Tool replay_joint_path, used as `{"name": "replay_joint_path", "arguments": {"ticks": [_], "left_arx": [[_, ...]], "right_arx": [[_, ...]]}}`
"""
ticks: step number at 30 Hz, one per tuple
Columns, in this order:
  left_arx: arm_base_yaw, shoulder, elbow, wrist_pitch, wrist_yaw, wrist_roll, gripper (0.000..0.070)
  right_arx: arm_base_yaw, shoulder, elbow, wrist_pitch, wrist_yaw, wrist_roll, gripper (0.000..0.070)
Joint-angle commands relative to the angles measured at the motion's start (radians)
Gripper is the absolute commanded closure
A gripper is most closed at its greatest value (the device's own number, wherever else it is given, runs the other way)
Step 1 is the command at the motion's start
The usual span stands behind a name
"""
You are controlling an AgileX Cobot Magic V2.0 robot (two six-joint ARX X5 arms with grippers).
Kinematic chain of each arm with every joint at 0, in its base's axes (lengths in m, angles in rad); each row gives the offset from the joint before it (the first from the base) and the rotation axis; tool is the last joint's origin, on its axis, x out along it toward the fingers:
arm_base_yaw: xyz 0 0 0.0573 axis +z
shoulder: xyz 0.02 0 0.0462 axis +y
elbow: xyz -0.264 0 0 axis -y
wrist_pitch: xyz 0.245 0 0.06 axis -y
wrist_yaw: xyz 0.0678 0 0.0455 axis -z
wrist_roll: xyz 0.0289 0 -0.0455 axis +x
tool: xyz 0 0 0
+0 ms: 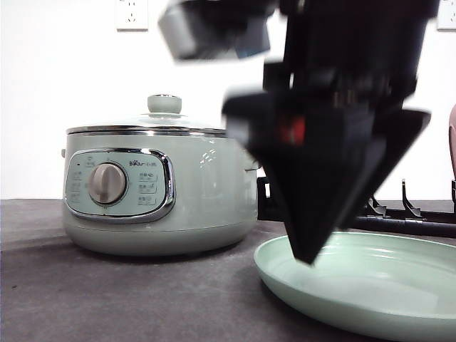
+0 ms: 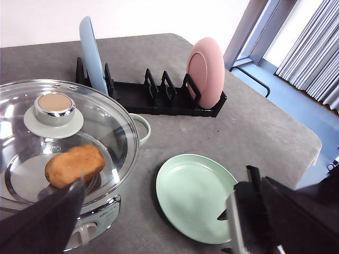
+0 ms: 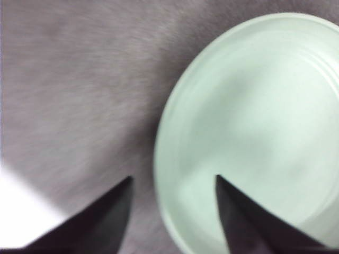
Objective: Transfer potato from steamer to green plate
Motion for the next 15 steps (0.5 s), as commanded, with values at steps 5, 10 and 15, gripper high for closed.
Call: {"name": "replay_joint_path", "arguments": {"ticks": [5, 10, 15], "left_arx": [[-0.004, 0.005, 0.019, 0.007, 0.012, 0.019, 0.0024], [-0.004, 0.005, 0.019, 0.007, 0.012, 0.019, 0.0024], [-0.004, 0.005, 0.019, 0.007, 0.012, 0.022, 0.0024]], "right_arx": [[-0.049, -0.132, 0.03, -0.004, -0.124, -0.045, 0.0298], [-0.18, -0.267, 0.03, 0.012, -0.179, -0.079, 0.019], [-0.369, -0.387, 0.03, 0.053, -0.307, -0.162, 0.0189]]}}
